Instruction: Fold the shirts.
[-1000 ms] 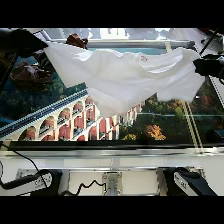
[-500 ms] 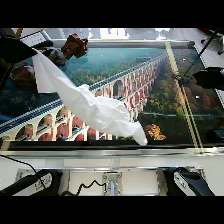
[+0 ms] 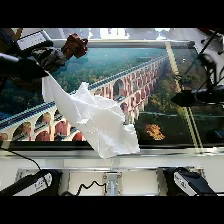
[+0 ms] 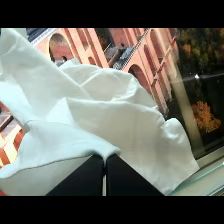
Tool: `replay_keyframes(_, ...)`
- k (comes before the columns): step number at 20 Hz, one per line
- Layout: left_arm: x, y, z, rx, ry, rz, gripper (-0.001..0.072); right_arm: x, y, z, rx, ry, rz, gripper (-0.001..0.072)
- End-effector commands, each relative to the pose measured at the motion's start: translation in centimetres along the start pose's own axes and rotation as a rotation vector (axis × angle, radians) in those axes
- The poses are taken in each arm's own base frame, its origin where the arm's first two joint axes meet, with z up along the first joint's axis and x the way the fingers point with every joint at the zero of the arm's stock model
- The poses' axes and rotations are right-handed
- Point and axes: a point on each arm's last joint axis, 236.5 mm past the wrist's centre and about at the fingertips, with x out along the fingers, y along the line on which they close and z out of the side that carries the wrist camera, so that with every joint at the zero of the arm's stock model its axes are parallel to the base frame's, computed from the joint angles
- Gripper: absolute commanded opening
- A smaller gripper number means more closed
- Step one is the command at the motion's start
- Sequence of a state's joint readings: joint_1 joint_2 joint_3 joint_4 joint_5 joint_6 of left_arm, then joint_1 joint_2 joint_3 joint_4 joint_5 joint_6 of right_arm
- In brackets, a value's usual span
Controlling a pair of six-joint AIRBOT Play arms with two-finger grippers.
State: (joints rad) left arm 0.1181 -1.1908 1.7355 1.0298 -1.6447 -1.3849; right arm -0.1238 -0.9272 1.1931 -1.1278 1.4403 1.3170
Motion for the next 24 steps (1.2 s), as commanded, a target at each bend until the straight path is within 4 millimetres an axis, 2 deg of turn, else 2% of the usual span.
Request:
replay_keyframes(1,4.1,6.3,-4.9,-0.096,0.188,0.154,0.0018,5.7,1.1,-3.3,0.07,0.099,0.158,0.0024)
replay_keyframes(2,5.2,8.3,-6.3,-0.123,0.232,0.212,0.0018,6.9,1.1,-4.5,0.083,0.135,0.184,0.0024)
replay_keyframes(4,7.1,10.9,-7.6,-0.152,0.265,0.269,0.0018,9.0,0.9,-6.6,0.094,0.187,0.202,0.0025)
replay_keyframes(8,10.5,14.1,-7.6,-0.208,0.267,0.316,0.0018,13.0,1.2,-10.9,0.091,0.309,0.23,0.0026)
replay_keyframes(11,11.9,19.3,-7.9,-0.274,0.275,0.486,0.0025,15.9,1.3,-12.4,0.092,0.356,0.227,0.0053)
replay_keyframes(12,12.0,20.8,-8.1,-0.271,0.282,0.534,0.0054,16.6,1.6,-12.5,0.101,0.367,0.237,0.0178)
replay_keyframes(13,12.2,21.8,-8.1,-0.256,0.286,0.566,0.0306,17.2,1.9,-12.4,0.112,0.368,0.25,0.0291)
replay_keyframes(14,12.5,22.7,-7.9,-0.241,0.277,0.589,0.0658,17.6,2.1,-12.3,0.106,0.362,0.263,0.0319)
replay_keyframes(15,12.8,23.4,-7.7,-0.233,0.272,0.605,0.07,18.0,2.1,-11.9,0.111,0.348,0.265,0.0319)
replay_keyframes(18,14.4,24.3,-8.2,-0.283,0.28,0.611,0.07,18.6,1.8,-10.0,0.123,0.264,0.253,0.0327)
replay_keyframes(19,15.1,23.9,-7.9,-0.312,0.259,0.585,0.07,18.9,1.5,-9.2,0.121,0.228,0.243,0.0328)
replay_keyframes(20,15.9,22.8,-7.1,-0.336,0.223,0.527,0.07,18.9,1.3,-8.3,0.103,0.2,0.236,0.0328)
replay_keyframes(22,17.3,19.3,-5.7,-0.372,0.192,0.368,0.07,19.0,1.0,-6.8,0.075,0.196,0.228,0.0327)
replay_keyframes(23,17.3,18.4,-6.2,-0.377,0.221,0.333,0.0701,19.2,0.9,-6.0,0.063,0.207,0.231,0.0328)
replay_keyframes(24,16.9,18.1,-7.5,-0.388,0.277,0.337,0.0702,19.8,0.6,-4.9,0.056,0.204,0.23,0.0328)
